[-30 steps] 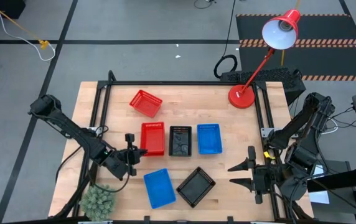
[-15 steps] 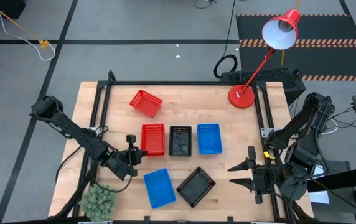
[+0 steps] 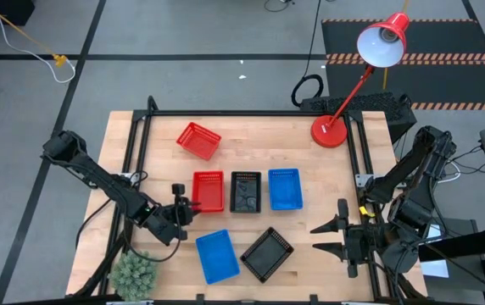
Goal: Stack baskets by color
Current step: Stack the bottom red bin on the middle red bin, then stack the bottom blue bin on the top stacked blue bins
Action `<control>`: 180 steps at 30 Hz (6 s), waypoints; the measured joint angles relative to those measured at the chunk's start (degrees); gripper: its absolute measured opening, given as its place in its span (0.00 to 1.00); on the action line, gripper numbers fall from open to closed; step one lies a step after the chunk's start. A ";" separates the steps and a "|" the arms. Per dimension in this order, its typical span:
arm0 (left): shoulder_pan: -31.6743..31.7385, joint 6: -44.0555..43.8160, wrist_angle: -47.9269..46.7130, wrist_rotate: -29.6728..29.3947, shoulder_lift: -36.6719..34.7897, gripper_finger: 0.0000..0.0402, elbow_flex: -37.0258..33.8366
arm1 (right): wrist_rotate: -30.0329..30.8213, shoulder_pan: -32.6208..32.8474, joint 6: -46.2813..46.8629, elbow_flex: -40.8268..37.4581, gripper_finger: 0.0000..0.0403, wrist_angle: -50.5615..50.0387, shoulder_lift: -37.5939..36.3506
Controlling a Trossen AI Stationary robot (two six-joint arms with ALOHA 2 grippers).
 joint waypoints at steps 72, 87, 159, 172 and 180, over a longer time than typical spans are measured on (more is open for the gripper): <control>-10.62 -9.53 3.84 4.52 21.47 0.46 29.17 | -0.11 0.00 3.04 -2.25 0.39 0.85 0.09; -17.58 -16.62 -11.49 9.38 34.35 0.46 42.58 | -0.20 -0.02 2.84 -2.25 0.39 2.15 0.04; -6.14 -2.08 -31.50 24.38 33.73 0.00 56.17 | -40.70 -21.65 -5.45 3.30 0.41 21.09 26.37; -6.53 -0.44 -31.32 21.64 33.73 0.00 56.17 | -49.33 -26.40 -2.27 3.30 0.58 33.40 36.10; -6.64 -0.07 -31.28 20.13 33.73 0.00 56.17 | -51.27 -28.41 0.48 3.30 0.55 36.13 39.82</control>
